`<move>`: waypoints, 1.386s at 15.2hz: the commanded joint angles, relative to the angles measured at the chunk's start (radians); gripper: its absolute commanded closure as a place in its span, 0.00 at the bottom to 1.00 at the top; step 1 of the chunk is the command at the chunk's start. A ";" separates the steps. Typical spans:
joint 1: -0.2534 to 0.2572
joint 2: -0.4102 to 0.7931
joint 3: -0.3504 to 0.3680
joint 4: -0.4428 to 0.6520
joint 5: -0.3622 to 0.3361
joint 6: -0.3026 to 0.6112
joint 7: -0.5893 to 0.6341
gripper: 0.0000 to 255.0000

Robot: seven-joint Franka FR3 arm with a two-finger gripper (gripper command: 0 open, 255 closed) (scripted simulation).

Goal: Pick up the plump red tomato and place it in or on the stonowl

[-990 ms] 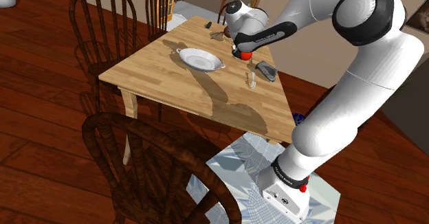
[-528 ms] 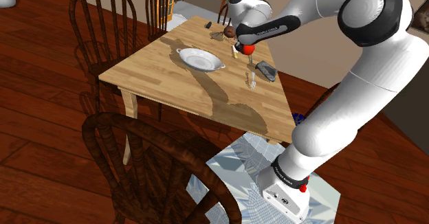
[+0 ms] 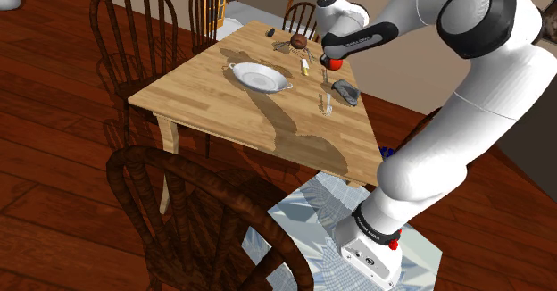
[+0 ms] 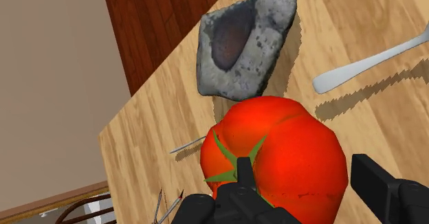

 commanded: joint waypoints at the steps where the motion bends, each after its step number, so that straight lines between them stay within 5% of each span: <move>1: -0.027 0.006 -0.024 0.012 0.002 0.037 -0.039 1.00; 9: -0.139 0.085 -0.111 0.098 0.036 0.187 -0.191 1.00; 17: -0.265 0.216 -0.159 0.252 0.149 0.305 -0.388 1.00; 21: -0.261 0.236 -0.169 0.232 0.112 0.336 -0.340 1.00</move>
